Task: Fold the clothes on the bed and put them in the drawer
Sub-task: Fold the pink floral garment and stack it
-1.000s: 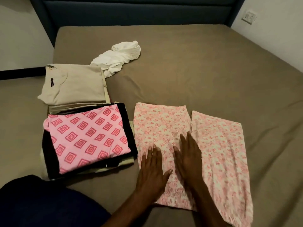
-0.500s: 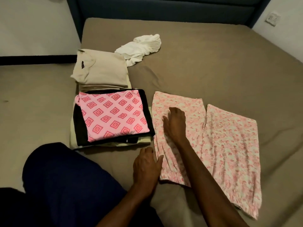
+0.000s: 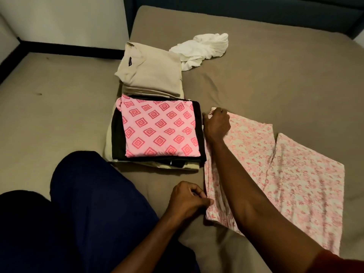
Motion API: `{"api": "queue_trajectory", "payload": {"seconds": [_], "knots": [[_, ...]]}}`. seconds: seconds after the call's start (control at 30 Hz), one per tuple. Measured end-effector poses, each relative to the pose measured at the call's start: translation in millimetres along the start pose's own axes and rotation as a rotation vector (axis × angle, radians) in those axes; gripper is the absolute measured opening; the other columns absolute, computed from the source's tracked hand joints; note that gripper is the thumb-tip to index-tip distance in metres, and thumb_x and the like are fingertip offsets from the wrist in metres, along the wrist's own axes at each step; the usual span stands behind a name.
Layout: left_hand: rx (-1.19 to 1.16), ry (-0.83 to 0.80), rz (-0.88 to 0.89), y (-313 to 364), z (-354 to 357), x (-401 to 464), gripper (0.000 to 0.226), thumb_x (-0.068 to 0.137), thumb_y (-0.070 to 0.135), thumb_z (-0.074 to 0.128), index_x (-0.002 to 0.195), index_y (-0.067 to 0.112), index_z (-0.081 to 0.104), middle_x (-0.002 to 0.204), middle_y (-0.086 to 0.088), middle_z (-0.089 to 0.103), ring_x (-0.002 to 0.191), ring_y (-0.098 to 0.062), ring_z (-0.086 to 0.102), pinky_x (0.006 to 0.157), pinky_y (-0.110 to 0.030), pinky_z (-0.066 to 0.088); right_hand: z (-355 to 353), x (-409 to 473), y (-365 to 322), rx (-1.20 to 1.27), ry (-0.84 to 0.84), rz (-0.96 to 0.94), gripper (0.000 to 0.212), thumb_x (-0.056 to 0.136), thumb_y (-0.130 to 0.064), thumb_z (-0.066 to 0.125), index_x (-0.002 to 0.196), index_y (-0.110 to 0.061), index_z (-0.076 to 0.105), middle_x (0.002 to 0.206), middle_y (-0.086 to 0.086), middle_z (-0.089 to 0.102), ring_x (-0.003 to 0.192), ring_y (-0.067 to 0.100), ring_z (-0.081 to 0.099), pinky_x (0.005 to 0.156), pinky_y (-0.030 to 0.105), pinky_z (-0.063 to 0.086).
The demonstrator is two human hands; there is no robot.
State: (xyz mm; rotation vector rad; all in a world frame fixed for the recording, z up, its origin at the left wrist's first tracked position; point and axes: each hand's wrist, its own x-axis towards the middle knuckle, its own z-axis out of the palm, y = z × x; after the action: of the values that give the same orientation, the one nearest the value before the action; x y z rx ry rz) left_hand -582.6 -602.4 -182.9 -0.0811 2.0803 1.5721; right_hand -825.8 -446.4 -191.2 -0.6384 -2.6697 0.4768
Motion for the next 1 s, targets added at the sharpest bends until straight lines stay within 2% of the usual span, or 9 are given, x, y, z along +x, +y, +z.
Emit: {"api": "queue_trajectory", "payload": {"seconds": [0.1,0.2,0.33,0.47,0.57,0.7,0.77,0.83,1.0], "knots": [[-0.171,-0.055,-0.078,4.5,4.6,-0.4,0.02,0.071,0.005,0.088,0.082,-0.003,0.073,0.078,-0.012,0.077,0.075,-0.029,0.075,0.076,-0.049,0.063,-1.0,4.4,-1.4,0.015,0.035,0.018,0.031,0.099,-0.036,0.062,0.112,-0.009,0.07,0.116,0.013,0.065,0.117,0.032,0.055,0.08,0.043,0.05],[-0.205,-0.045,-0.089,4.7,8.7,-1.8,0.031,0.067,0.004,0.09,0.092,0.002,0.072,0.08,-0.012,0.077,0.077,-0.029,0.076,0.078,-0.052,0.063,-1.1,2.8,2.1,0.105,0.071,0.066,0.021,0.1,-0.027,0.06,0.109,-0.012,0.073,0.114,0.009,0.067,0.116,0.03,0.055,0.081,0.043,0.05],[-0.208,-0.052,-0.064,4.4,10.5,-6.1,0.049,0.065,0.009,0.094,0.105,0.008,0.066,0.084,-0.008,0.078,0.078,-0.024,0.077,0.076,-0.044,0.064,-4.9,10.5,6.6,0.354,0.102,0.188,0.018,0.103,-0.026,0.054,0.102,-0.014,0.067,0.102,0.007,0.071,0.095,0.028,0.063,0.074,0.039,0.049],[-0.112,-0.034,0.126,5.8,19.0,-14.8,0.053,0.068,0.022,0.093,0.113,0.02,0.064,0.088,-0.002,0.076,0.077,-0.017,0.074,0.074,-0.044,0.063,-29.0,22.3,18.8,0.687,0.127,0.235,0.017,0.106,-0.019,0.052,0.104,-0.005,0.062,0.092,0.005,0.066,0.08,0.023,0.058,0.068,0.034,0.043],[-0.016,-0.044,0.37,20.8,33.2,-23.9,0.051,0.075,0.03,0.087,0.119,0.026,0.062,0.091,0.009,0.072,0.077,-0.008,0.069,0.068,-0.028,0.057,-62.3,42.2,44.5,0.882,0.14,0.267,0.012,0.105,-0.014,0.051,0.102,-0.005,0.06,0.092,0.0,0.062,0.08,0.018,0.057,0.07,0.026,0.042],[0.093,-0.06,0.613,63.0,80.9,-31.2,0.049,0.076,0.023,0.085,0.118,0.028,0.061,0.076,0.013,0.063,0.06,-0.002,0.054,0.06,-0.018,0.045,-122.1,80.3,115.9,1.004,0.251,0.35,0.011,0.096,-0.015,0.056,0.087,-0.021,0.056,0.09,-0.001,0.065,0.081,0.017,0.061,0.082,0.033,0.055],[0.195,-0.096,0.698,86.1,117.9,-37.1,0.053,0.075,0.026,0.081,0.124,0.027,0.061,0.074,0.013,0.059,0.06,-0.001,0.053,0.062,-0.016,0.042,-162.1,88.1,163.2,0.97,0.325,0.366,0.01,0.099,-0.012,0.056,0.09,-0.018,0.055,0.093,0.0,0.063,0.079,0.014,0.059,0.071,0.015,0.049],[0.336,-0.133,0.761,101.1,153.0,-42.4,0.058,0.076,0.031,0.076,0.131,0.029,0.058,0.081,0.01,0.066,0.069,-0.009,0.06,0.067,-0.019,0.043,-194.1,91.1,214.9,0.89,0.397,0.403,0.005,0.102,-0.012,0.053,0.097,-0.014,0.055,0.1,0.002,0.062,0.084,0.014,0.057,0.066,0.011,0.042],[0.62,-0.283,0.731,102.9,235.2,-52.5,0.06,0.081,0.037,0.073,0.136,0.023,0.055,0.118,-0.005,0.069,0.101,-0.027,0.065,0.083,-0.033,0.051,-228.8,62.4,347.1,0.716,0.404,0.593,0.01,0.1,-0.015,0.056,0.095,-0.009,0.062,0.107,0.011,0.065,0.099,0.025,0.061,0.087,0.032,0.046]]}}
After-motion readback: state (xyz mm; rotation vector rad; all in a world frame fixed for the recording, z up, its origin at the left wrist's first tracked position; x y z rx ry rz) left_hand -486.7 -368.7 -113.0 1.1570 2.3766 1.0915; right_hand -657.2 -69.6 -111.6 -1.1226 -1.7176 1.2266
